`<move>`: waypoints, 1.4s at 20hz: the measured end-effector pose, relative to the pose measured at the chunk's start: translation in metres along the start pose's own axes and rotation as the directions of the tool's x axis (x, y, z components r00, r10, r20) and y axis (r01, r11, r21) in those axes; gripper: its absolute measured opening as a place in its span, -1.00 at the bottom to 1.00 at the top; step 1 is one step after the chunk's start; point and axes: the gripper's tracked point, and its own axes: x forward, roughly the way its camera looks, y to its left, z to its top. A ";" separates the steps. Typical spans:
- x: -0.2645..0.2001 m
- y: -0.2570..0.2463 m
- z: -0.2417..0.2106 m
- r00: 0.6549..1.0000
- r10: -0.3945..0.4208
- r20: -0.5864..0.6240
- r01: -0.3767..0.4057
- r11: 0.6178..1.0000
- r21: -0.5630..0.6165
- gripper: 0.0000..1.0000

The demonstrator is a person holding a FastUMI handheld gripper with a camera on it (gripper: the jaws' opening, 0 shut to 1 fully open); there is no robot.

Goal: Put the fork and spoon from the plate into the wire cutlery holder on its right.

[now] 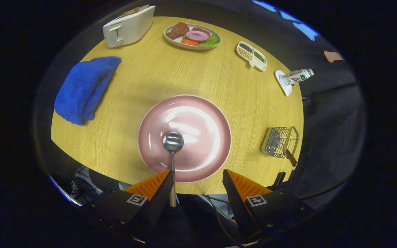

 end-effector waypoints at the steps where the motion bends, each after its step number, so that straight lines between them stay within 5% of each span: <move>1: 0.003 0.006 -0.005 1.000 0.001 -0.008 -0.001 1.000 -0.012 0.79; 19: 0.059 0.042 -0.053 0.992 0.097 -0.084 -0.099 0.995 -0.009 0.69; 21: 0.065 0.046 -0.056 0.990 0.111 -0.090 -0.112 0.994 -0.009 0.40; 24: 0.067 0.049 -0.060 0.988 0.119 -0.100 -0.121 0.993 -0.006 0.40; 28: 0.075 0.047 -0.064 0.986 0.129 -0.105 -0.132 0.991 -0.021 -0.03</move>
